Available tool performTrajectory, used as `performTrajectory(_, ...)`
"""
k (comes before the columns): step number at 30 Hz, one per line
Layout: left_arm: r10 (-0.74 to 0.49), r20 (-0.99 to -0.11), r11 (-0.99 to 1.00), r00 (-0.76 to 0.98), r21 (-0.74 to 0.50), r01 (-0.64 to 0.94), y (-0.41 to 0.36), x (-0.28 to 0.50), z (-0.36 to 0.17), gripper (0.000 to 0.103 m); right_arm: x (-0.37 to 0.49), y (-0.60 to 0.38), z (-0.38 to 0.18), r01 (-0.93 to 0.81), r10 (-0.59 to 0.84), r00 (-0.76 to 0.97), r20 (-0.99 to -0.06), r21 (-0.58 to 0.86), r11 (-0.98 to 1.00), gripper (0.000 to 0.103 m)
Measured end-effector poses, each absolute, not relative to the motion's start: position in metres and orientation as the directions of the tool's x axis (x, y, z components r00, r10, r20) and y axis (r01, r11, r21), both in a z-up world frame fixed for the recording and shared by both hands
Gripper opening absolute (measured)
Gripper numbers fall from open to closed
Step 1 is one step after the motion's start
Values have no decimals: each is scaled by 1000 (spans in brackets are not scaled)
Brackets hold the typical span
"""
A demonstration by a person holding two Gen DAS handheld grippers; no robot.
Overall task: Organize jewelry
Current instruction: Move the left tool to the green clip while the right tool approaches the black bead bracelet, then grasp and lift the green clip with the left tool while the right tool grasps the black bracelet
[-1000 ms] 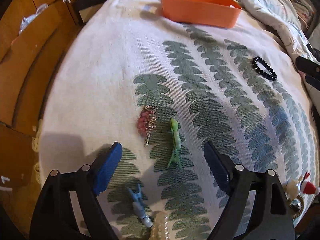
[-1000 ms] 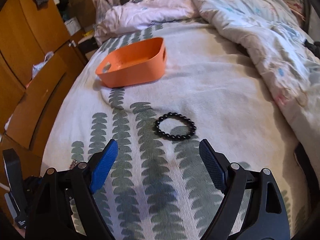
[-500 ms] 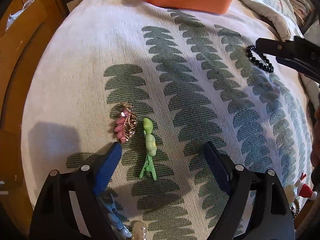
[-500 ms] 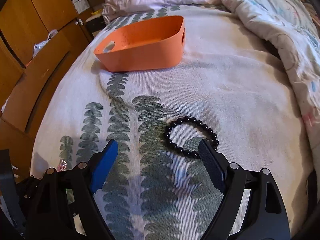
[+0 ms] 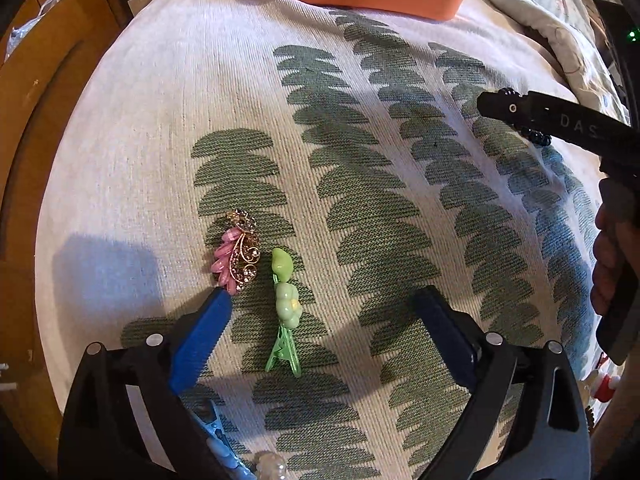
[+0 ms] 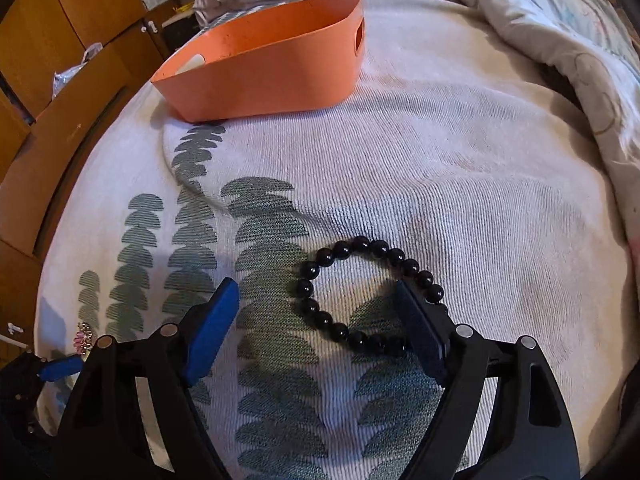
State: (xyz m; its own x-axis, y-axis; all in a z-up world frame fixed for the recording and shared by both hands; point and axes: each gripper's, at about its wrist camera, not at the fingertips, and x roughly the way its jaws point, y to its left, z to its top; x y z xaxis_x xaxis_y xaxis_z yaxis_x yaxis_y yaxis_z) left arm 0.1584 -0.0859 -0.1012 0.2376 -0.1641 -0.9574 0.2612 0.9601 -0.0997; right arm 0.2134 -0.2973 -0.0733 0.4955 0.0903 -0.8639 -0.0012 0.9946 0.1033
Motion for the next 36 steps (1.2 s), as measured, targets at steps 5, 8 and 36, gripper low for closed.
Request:
performTrajectory(5,-162,-959,961,234,-99,260,-85,161,-102,94,212,-288,-77,-9,-3,498,-867,-9,1000,69)
performTrajectory(8,-162,-958,961,237,-99,260,-84,160,-103,94,211,-289,-77,7,-18,500,-866,-17,1000,63)
performTrajectory(36,-150,-949,969,276,-86,231,-72,154,-91,18,207,-306,-65,31,50,493,-868,76,997,12)
